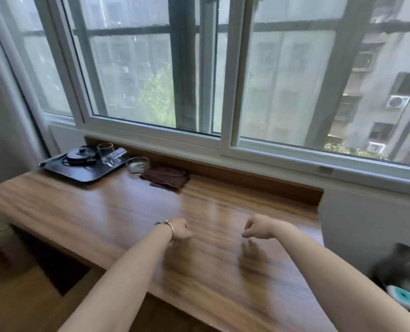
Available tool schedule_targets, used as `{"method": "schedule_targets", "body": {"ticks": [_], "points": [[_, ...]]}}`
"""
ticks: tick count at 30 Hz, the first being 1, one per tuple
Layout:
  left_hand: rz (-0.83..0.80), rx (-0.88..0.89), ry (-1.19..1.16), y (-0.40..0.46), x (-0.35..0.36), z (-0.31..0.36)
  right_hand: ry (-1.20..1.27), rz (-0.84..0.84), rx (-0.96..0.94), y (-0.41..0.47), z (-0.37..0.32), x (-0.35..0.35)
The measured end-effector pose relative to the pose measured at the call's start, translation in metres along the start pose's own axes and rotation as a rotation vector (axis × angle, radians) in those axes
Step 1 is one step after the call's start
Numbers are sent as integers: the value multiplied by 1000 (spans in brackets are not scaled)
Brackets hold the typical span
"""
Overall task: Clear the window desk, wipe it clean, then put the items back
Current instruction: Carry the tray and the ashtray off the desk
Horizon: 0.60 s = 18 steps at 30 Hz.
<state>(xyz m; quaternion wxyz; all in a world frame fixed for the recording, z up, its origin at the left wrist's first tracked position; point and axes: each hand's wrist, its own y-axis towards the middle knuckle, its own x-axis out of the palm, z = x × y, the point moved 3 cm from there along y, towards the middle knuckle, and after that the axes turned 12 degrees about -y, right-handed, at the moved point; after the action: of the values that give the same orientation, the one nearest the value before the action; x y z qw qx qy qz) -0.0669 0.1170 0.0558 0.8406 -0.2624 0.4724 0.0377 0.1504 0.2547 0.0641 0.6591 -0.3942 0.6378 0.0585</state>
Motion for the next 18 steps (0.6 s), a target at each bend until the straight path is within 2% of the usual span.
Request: {"method": "schedule_targets", "body": {"ticks": [10,14,18], "points": [[230,-354,-171,-64,-43,-192,-164,-35,-294,70,-198,-5],[312,-364,-226,-73,-56,-240,-117,-28,-381,96,-253,-8],[389,-374,-287,-72,-76,-277,45,3,-416,128,-295,-10]]}}
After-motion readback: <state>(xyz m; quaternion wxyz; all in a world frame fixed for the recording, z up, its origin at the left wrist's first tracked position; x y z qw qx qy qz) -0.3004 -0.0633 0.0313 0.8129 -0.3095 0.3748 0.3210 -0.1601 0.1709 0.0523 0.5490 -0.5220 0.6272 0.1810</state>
